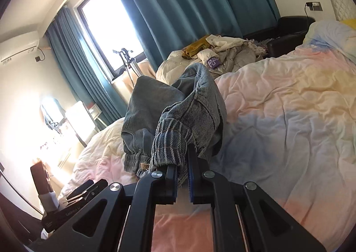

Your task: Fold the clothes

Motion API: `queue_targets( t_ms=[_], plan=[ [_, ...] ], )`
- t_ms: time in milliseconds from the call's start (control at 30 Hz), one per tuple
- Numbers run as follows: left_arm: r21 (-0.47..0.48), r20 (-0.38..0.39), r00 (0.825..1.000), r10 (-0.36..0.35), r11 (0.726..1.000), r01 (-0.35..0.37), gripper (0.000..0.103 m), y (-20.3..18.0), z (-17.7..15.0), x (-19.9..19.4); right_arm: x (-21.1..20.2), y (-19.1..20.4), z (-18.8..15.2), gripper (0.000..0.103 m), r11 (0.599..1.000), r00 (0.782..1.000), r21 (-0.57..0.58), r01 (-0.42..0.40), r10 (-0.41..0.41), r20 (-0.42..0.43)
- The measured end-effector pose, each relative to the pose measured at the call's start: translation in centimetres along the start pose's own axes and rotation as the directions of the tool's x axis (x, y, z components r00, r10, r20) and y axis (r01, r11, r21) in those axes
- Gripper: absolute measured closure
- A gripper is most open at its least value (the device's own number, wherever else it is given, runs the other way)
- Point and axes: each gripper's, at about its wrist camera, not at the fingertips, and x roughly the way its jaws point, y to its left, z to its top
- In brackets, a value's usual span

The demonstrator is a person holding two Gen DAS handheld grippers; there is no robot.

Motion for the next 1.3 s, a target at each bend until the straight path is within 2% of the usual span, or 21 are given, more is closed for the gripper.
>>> queue_targets(
  t_ms=[167,300,367,467,567,700,833,967,1033,1067,1100,1133,1233,1300],
  plan=[
    [0.021,-0.069,0.996,0.059,0.998,-0.058,0.003,0.4,-0.4,1.9,0.4,-1.1,-0.6,0.097,0.998,1.000,0.058,0.010,-0.008,-0.022],
    [0.034,-0.172,0.977,0.128,0.992,-0.124,0.005,1.2,-1.2,4.5,0.6,-2.2,-0.4,0.097,0.994,1.000,0.110,-0.001,0.002,-0.014],
    [0.049,-0.192,0.969,0.156,0.988,-0.150,0.006,1.4,-1.5,5.5,0.8,-2.7,-0.3,0.097,0.992,1.000,0.129,-0.004,0.006,-0.014],
    [0.088,-0.195,0.958,0.211,0.976,-0.197,0.006,1.5,-1.7,7.0,1.2,-3.3,-0.2,0.097,0.988,1.000,0.157,-0.007,0.009,-0.010],
    [0.109,-0.189,0.948,0.257,0.965,-0.240,0.014,1.8,-1.4,8.7,1.7,-3.7,-0.1,0.097,0.983,1.000,0.180,-0.021,0.022,-0.006],
    [0.076,-0.197,0.948,0.250,0.968,-0.239,0.019,2.6,-0.8,11.0,2.5,-3.4,-0.1,0.097,0.990,1.000,0.144,0.007,-0.004,-0.015],
    [0.097,-0.198,0.944,0.265,0.963,-0.251,0.028,2.3,-0.4,12.7,3.8,-3.7,-0.4,0.097,0.989,0.999,0.146,0.021,-0.015,-0.047],
    [0.102,-0.185,0.949,0.256,0.965,-0.240,0.033,2.2,0.1,13.8,4.9,-3.9,-0.6,0.097,0.988,0.998,0.151,0.028,-0.019,-0.062],
    [0.093,-0.185,0.954,0.236,0.971,-0.223,0.043,2.2,0.4,14.2,5.3,-3.8,-0.7,0.097,0.989,0.997,0.142,0.038,-0.029,-0.065],
    [0.088,-0.182,0.954,0.239,0.970,-0.226,0.045,2.3,0.5,14.3,5.6,-3.8,-0.7,0.097,0.990,0.997,0.137,0.042,-0.033,-0.067],
    [0.082,-0.177,0.953,0.245,0.969,-0.234,0.053,2.4,0.6,14.4,5.8,-3.8,-0.8,0.097,0.990,0.997,0.132,0.047,-0.038,-0.070],
    [0.065,-0.177,0.950,0.257,0.966,-0.249,0.069,2.7,0.7,14.4,6.2,-3.7,-0.9,0.097,0.990,0.996,0.128,0.054,-0.045,-0.074],
    [-0.058,-0.180,0.953,0.242,0.965,-0.256,0.091,4.6,1.1,13.8,7.1,-3.6,-1.3,0.097,0.990,0.994,0.118,0.077,-0.067,-0.087],
    [-0.111,-0.165,0.961,0.220,0.964,-0.240,0.093,5.2,1.1,13.0,7.4,-3.5,-1.4,0.097,0.989,0.993,0.113,0.092,-0.082,-0.089]
  ],
)
